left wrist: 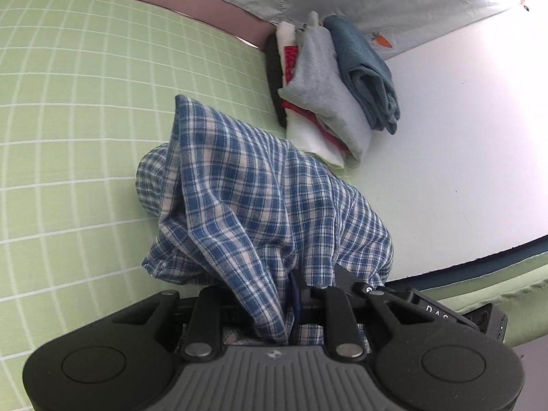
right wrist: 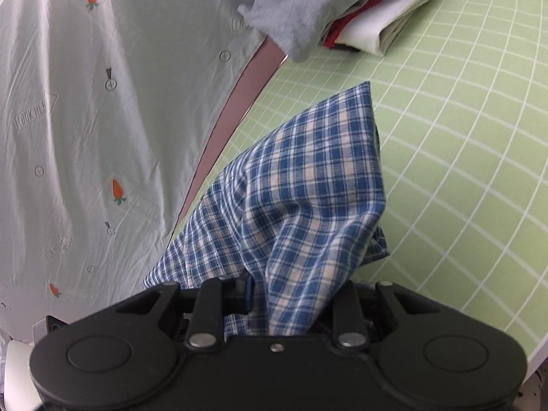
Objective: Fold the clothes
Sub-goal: 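Lift the folded shirt with both grippers and place it on the clothes stack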
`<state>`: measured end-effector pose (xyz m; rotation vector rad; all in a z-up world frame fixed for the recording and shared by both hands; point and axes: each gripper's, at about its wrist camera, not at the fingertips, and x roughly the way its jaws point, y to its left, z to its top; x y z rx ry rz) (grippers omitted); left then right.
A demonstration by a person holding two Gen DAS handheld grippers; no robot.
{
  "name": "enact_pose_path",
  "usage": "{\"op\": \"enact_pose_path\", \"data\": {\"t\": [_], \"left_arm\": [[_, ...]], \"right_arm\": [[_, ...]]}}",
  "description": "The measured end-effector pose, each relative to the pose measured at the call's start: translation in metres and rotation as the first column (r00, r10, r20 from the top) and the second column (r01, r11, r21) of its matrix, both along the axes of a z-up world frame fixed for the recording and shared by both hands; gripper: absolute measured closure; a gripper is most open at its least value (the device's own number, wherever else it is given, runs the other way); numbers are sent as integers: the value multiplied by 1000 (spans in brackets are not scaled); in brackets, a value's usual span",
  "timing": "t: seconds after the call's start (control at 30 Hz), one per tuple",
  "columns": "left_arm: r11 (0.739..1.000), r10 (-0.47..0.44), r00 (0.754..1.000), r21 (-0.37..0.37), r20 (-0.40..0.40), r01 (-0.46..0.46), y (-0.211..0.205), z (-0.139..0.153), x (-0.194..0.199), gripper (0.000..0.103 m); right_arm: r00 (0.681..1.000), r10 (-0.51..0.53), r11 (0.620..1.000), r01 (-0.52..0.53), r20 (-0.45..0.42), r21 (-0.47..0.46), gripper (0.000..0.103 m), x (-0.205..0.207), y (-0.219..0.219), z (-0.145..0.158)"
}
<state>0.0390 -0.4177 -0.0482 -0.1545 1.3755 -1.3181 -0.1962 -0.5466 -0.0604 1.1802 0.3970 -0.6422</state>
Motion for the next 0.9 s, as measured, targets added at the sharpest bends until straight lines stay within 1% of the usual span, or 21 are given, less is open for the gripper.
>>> {"op": "enact_pose_path", "data": {"t": [0.1,0.23,0.4,0.5,0.57,0.67,0.7,0.73,0.8,0.83,0.87,0.9], "left_arm": [[1000,15,1000,-26,-1,-15,-50,6,-29,80],[997,41,999,-70,-7,-41,-118,21,-62,81],[984,63,998,-167,16,-60,-208,62,-86,81],[969,77,995,-238,61,-60,-257,95,-83,81],[956,94,991,-286,91,-64,-286,117,-70,81],[932,138,985,-350,108,-92,-331,146,-42,80],[926,164,980,-359,110,-114,-348,151,-29,80],[924,195,972,-355,128,-139,-362,152,-17,77],[923,292,935,-316,201,-221,-393,151,11,74],[923,332,913,-282,238,-262,-405,146,22,74],[923,355,897,-251,262,-292,-416,139,34,74],[922,372,885,-224,279,-316,-426,133,45,74]], "right_arm": [[1000,-10,1000,10,17,-21,76,-30,-44,5],[1000,21,998,-20,21,-57,76,-64,-115,21],[996,80,986,-74,39,-151,76,-101,-205,59],[990,123,972,-105,73,-210,76,-110,-261,89],[983,157,958,-128,95,-258,76,-107,-296,110],[971,209,921,-154,120,-357,76,-88,-351,147],[967,223,907,-158,127,-389,76,-81,-368,157],[963,234,893,-160,130,-420,75,-71,-386,168],[969,228,858,-154,95,-490,65,-45,-419,181],[976,208,838,-146,60,-525,49,-32,-433,184],[986,167,818,-137,2,-559,35,-17,-445,183],[991,117,792,-137,-71,-596,34,-3,-453,181]]}}
